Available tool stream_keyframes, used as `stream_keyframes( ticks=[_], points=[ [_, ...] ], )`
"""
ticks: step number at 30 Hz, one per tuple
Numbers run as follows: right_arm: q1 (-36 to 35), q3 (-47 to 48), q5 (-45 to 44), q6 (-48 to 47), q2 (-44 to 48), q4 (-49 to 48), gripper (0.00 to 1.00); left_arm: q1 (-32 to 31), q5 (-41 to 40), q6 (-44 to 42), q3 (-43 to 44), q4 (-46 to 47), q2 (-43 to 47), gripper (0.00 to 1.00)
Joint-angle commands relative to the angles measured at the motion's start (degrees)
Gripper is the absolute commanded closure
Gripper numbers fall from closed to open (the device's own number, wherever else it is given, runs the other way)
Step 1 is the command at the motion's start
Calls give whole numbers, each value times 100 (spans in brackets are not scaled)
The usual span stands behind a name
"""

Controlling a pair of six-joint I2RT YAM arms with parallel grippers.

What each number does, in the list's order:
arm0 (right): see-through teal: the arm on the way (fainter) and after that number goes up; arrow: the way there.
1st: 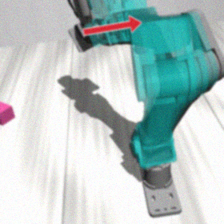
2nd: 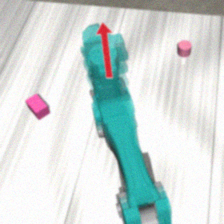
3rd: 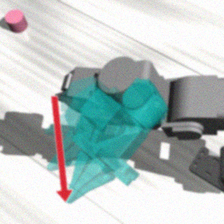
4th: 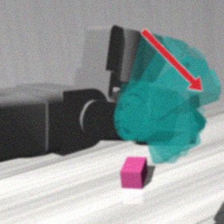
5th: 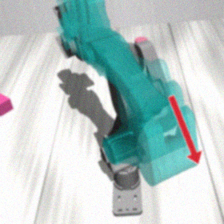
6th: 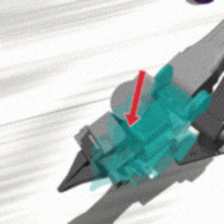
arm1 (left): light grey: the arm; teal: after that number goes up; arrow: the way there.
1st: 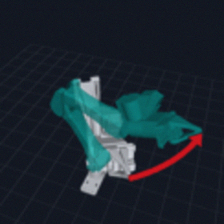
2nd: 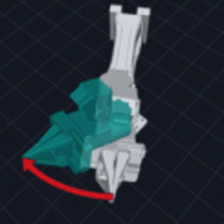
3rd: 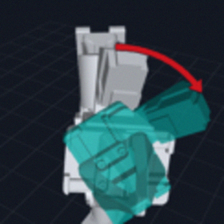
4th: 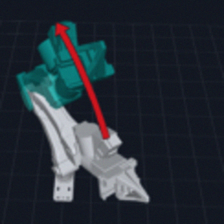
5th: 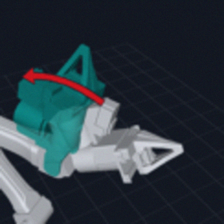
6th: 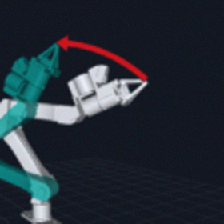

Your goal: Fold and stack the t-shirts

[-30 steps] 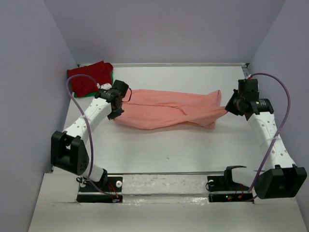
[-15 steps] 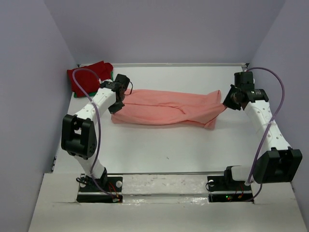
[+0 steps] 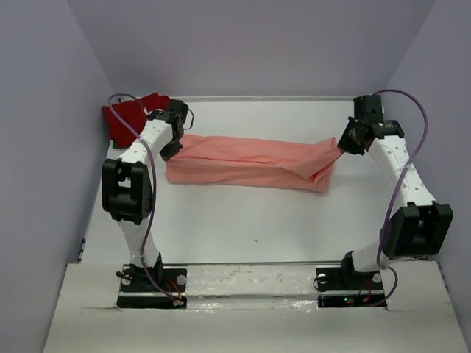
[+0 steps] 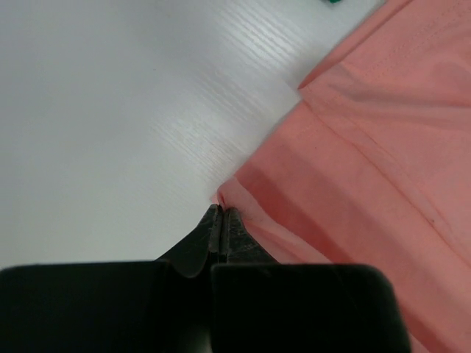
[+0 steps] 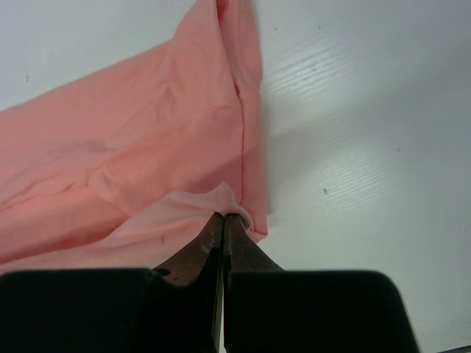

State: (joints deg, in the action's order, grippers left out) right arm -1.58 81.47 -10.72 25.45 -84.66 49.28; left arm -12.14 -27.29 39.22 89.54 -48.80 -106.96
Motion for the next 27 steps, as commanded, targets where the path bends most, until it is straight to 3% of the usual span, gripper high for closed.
stream_keyframes(
  ticks=[1, 18, 22, 27],
  points=[
    [-35, 404, -106, -137, -164, -85, 100, 28, -180, -143, 624, -182, -272, 100],
    [-35, 589, -97, -181, -621, -111, 100, 36, -119, -231, 1145, -201, -994, 100],
    [-35, 677, -44, -207, -692, -102, 100, 45, -75, -205, 1066, -130, -1055, 88],
    [-35, 677, -27, -234, -788, -120, 100, 45, -110, -275, 1224, -130, -1240, 88]
  ],
)
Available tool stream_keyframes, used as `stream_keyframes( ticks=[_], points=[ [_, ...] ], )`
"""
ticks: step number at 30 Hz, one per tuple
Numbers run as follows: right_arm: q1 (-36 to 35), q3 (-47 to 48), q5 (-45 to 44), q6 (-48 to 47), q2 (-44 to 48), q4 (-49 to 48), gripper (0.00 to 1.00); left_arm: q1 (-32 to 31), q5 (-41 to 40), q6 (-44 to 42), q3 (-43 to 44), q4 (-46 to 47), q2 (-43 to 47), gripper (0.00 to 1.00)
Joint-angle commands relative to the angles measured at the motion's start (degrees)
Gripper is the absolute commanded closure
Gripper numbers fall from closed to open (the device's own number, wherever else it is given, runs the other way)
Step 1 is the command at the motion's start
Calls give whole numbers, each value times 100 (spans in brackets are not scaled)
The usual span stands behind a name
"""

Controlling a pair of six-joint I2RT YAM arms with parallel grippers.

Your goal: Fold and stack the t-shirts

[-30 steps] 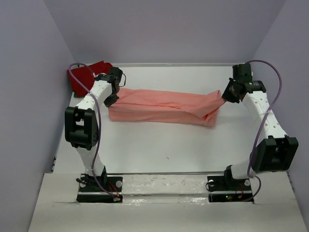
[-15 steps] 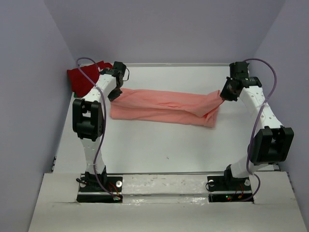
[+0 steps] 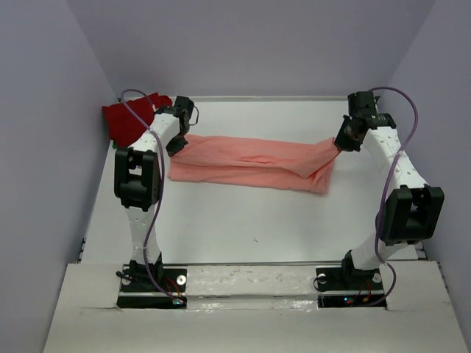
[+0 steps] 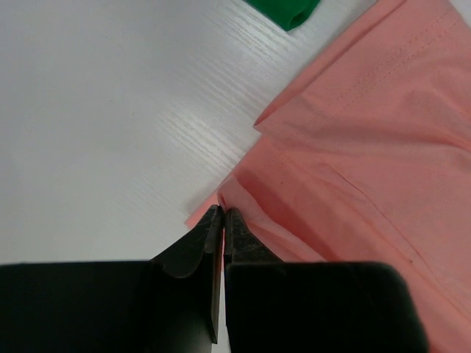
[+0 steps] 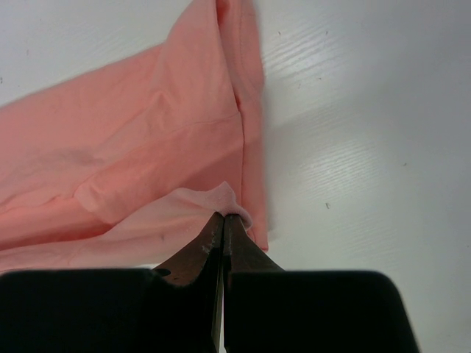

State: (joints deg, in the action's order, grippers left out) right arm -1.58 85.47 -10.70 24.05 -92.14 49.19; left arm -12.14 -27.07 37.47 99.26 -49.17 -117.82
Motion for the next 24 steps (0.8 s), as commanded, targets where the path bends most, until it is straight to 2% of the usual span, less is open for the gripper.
stream_keyframes(
  ticks=[1, 5, 6, 7, 9, 16, 24],
  points=[
    [-35, 268, -29, -94, -50, -129, 100, 45, -132, -100, 295, -128, -197, 88],
    [-35, 268, 24, -155, -111, -173, 100, 71, -149, -100, 427, -137, -268, 84],
    [-35, 277, 50, -173, -146, -199, 100, 72, -193, -91, 445, -137, -268, 60],
    [-35, 277, 33, -173, -164, -208, 100, 80, -220, -91, 488, -154, -285, 41],
    [-87, 268, 85, -199, -217, -234, 100, 72, -298, -56, 498, -172, -259, 17],
    [-140, 233, 129, -243, -305, -331, 100, 28, -580, -126, 339, 12, 188, 8],
    [-140, 374, 156, -366, -454, -436, 100, -446, -1176, -100, 190, -40, 822, 7]
  ],
)
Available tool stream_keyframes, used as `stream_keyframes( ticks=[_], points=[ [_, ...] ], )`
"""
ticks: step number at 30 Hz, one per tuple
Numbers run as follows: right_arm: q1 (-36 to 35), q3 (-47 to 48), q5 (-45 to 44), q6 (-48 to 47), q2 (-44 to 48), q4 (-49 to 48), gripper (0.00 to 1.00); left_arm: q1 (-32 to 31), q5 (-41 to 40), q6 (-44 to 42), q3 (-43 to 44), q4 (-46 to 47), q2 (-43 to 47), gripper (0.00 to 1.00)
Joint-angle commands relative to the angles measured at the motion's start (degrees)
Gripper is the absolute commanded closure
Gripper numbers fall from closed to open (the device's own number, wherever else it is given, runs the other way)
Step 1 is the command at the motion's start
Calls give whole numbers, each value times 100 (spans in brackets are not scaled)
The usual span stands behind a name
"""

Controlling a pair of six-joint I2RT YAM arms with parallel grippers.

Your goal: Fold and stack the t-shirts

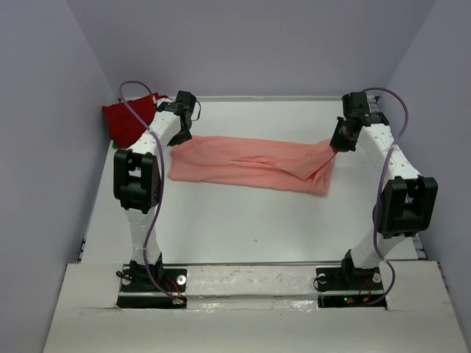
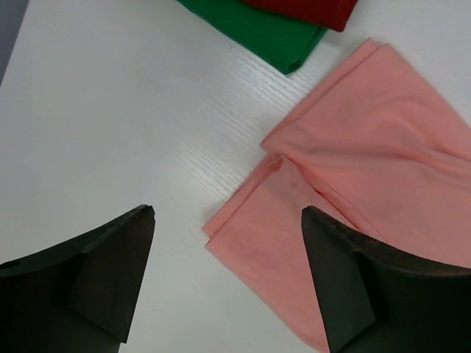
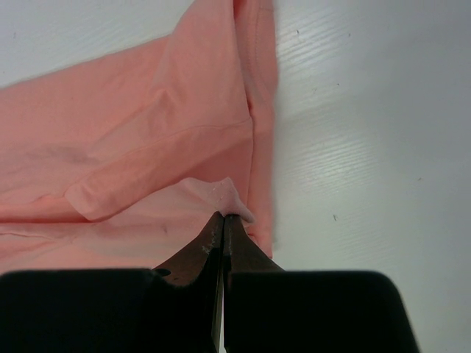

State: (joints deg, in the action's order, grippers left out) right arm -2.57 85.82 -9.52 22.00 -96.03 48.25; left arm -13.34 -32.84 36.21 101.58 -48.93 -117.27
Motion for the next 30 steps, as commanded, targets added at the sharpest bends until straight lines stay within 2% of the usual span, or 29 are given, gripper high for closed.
stream_keyframes(
  ticks=[1, 9, 13, 19, 29, 30],
  points=[
    [-42, 356, 55, -187, -74, -360, 100, -388, -644, 44, -51, -134, 811, 7],
    [-95, 874, 142, -336, -661, -351, 100, -862, -382, 18, -489, 93, 1224, 7],
    [-95, 1349, 476, -608, -1163, -272, 100, -951, -267, 18, -622, 155, 1242, 7],
    [-147, 1990, 319, -600, -1769, -17, 100, -960, -223, -70, -745, 217, 1356, 7],
    [-200, 2070, -50, -504, -2174, 0, 100, -968, -197, -193, -868, 252, 1506, 7],
    [-200, 2053, -41, -486, -2201, 9, 97, -968, -127, -210, -885, 261, 1514, 7]
  ],
)
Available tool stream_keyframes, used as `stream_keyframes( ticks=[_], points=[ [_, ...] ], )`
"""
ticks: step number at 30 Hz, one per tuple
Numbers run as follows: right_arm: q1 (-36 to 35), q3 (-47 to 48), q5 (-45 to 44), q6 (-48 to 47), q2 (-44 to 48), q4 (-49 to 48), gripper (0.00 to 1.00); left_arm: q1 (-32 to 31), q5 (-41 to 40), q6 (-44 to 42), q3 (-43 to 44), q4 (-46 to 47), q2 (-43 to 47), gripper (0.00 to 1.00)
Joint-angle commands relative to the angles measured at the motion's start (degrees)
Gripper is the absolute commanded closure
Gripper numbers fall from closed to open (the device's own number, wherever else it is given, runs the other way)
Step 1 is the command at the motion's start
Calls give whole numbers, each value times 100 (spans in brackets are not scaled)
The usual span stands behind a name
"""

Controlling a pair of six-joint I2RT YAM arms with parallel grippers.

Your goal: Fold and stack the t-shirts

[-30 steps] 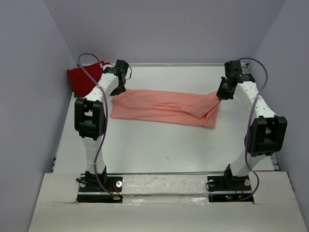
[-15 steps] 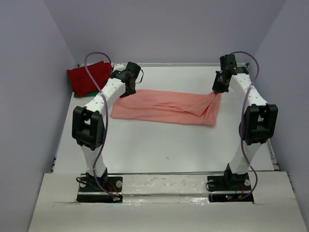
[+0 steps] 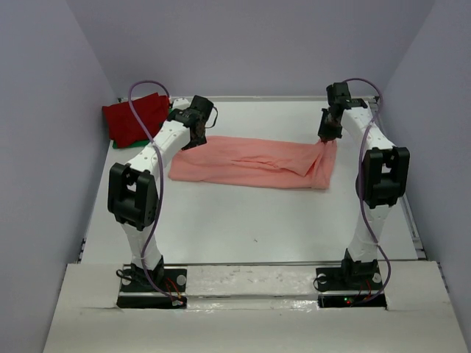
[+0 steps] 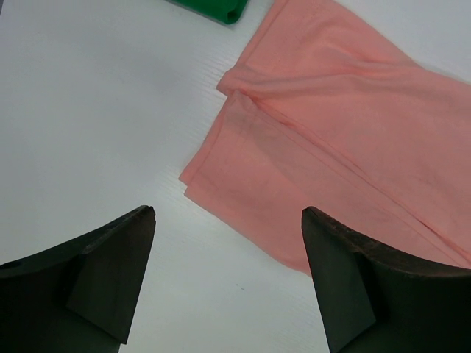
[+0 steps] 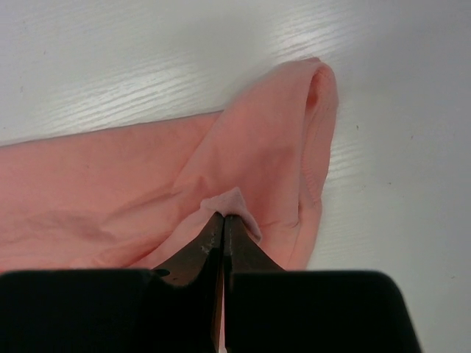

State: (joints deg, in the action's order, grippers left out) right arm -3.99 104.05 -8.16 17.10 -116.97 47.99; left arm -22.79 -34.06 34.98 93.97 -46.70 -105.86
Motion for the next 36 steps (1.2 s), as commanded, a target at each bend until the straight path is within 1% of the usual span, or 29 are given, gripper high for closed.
stream_keyframes(
  ticks=[1, 2, 3, 4, 5, 7, 9, 11, 16, 20, 22, 26, 27, 28, 32, 36],
  points=[
    [-58, 230, -177, 30, -159, 53, 89, -24, 40, -88, -160, 64, 391, 7],
    [-58, 212, -168, 39, -168, 53, 81, -24, 127, -88, -177, 82, 391, 7],
    [-58, 177, -185, 65, -177, 53, 74, -24, 163, -105, -204, 117, 400, 7],
    [-58, 160, -194, 74, -186, 44, 65, -24, 198, -106, -239, 134, 409, 7],
    [-58, 142, -194, 48, -203, 35, 51, -33, 277, -114, -248, 152, 409, 7],
    [-58, 142, -273, 39, -221, 44, 41, -33, 330, -132, -265, 187, 409, 7],
    [-58, 133, -378, -101, -178, -8, 36, -33, 357, -176, -274, 205, 435, 8],
    [-120, 159, -519, -145, -29, -17, 35, -33, 383, -220, -266, 257, 470, 7],
    [-506, 46, -362, -295, 463, -61, 35, -33, 681, -246, -344, 415, 488, 8],
    [-910, -551, 244, -129, 921, -193, 36, -50, 770, -194, -424, 425, 330, 9],
    [-1209, -973, 245, 12, 1079, -333, 36, -51, 743, -176, -397, 398, 260, 9],
    [-1464, -1492, 271, 205, 1308, -369, 37, -51, 822, -150, -292, 363, 162, 12],
    [-1464, -1623, 280, 267, 1369, -395, 37, -51, 831, -150, -275, 363, 180, 12],
    [-1464, -1947, 298, 285, 1430, -535, 37, -59, 840, -158, -274, 380, 206, 12],
    [-1464, -2502, 114, 460, 1659, -746, 38, -51, 796, -193, -248, 363, 321, 12],
    [-1464, -2828, -229, 654, 1660, -888, 39, -51, 743, -211, -309, 346, 365, 12]
  ],
)
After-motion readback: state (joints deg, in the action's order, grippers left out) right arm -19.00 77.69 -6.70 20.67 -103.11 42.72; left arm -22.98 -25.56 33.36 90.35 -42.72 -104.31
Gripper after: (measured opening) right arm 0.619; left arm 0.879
